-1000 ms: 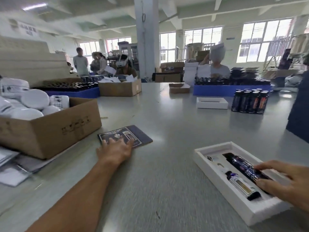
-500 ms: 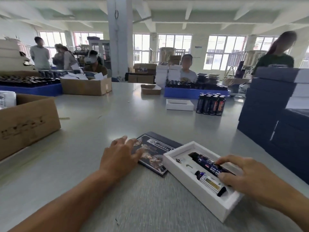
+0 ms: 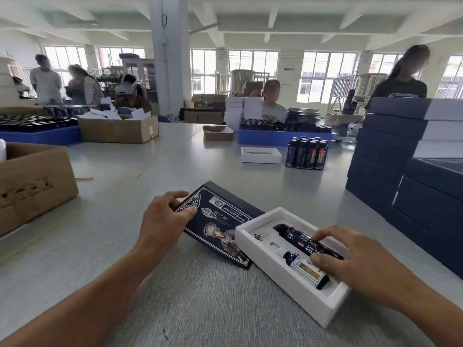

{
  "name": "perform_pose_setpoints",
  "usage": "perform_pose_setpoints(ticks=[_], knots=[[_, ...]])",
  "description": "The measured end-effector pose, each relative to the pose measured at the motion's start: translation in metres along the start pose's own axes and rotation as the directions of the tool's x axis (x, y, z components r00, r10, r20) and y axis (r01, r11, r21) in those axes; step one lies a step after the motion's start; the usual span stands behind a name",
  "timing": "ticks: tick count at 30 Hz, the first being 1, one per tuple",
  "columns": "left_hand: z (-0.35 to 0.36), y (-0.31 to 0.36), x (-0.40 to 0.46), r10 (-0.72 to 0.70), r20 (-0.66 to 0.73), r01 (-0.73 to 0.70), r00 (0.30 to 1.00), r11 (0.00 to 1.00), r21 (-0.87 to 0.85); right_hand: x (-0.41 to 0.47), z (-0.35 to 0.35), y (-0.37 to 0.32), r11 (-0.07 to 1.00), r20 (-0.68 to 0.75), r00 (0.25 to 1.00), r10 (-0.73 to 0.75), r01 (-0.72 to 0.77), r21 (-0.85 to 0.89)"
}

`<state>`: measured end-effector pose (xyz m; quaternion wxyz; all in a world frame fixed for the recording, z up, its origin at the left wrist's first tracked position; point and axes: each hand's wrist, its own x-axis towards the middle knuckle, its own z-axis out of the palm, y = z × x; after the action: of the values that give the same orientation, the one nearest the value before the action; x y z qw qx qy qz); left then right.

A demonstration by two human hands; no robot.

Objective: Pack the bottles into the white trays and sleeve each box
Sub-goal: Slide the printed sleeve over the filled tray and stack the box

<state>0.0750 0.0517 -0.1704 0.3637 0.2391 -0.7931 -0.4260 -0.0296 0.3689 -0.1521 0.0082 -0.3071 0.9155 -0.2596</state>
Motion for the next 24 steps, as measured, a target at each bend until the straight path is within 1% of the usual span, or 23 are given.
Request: perform_pose_setpoints(ticks=[1,2,4,6,8,10,12,13,15,18,22,24], knots=[[0.0,0.001,0.0,-0.069,0.025,0.072,0.997,0.985,-0.154,0.0,0.0,0.0,1.0,0.0,1.0,-0.006,0.006,0.002],[-0.001,0.001,0.001,-0.106,0.048,0.115,0.993,0.958,-0.262,0.0,0.001,0.0,1.0,-0.002,1.0,-0.011,0.011,0.001],[-0.002,0.001,0.002,-0.115,0.067,0.132,0.991,0.924,-0.358,0.001,0.001,0.001,1.0,-0.003,1.0,-0.013,0.013,-0.001],[-0.003,0.003,0.0,-0.092,0.107,0.127,0.99,0.915,-0.383,0.002,0.002,0.002,1.0,0.001,1.0,-0.009,0.009,-0.01],[0.0,0.002,-0.003,-0.053,0.145,0.102,0.988,0.929,-0.356,0.004,0.003,0.003,1.0,0.008,1.0,-0.011,0.011,-0.023],[0.004,0.0,-0.006,0.011,0.128,0.023,0.992,0.965,-0.26,0.005,0.003,0.005,1.0,0.01,1.0,-0.013,0.013,-0.021],[0.008,0.001,-0.009,0.114,0.041,-0.11,0.993,0.99,-0.083,0.006,0.003,0.007,1.0,0.02,1.0,-0.012,0.012,-0.01],[0.009,0.002,-0.011,0.165,-0.007,-0.165,0.986,0.986,-0.026,0.007,0.003,0.008,1.0,0.03,1.0,-0.008,0.008,0.001],[0.01,0.005,-0.012,0.218,-0.075,-0.221,0.973,0.975,-0.033,0.007,0.0,0.009,0.999,0.048,0.999,0.007,-0.009,0.032],[0.008,0.004,-0.01,0.223,-0.117,-0.234,0.968,0.968,-0.092,0.01,-0.007,0.014,0.995,0.069,0.996,0.065,-0.07,0.069],[-0.008,-0.005,0.002,0.196,-0.23,-0.205,0.953,0.979,-0.016,0.013,-0.017,0.029,0.986,0.045,0.985,0.164,-0.165,0.026],[-0.015,-0.013,0.01,0.144,-0.241,-0.149,0.96,0.989,-0.003,0.014,-0.019,0.034,0.983,0.027,0.983,0.179,-0.18,0.019]])
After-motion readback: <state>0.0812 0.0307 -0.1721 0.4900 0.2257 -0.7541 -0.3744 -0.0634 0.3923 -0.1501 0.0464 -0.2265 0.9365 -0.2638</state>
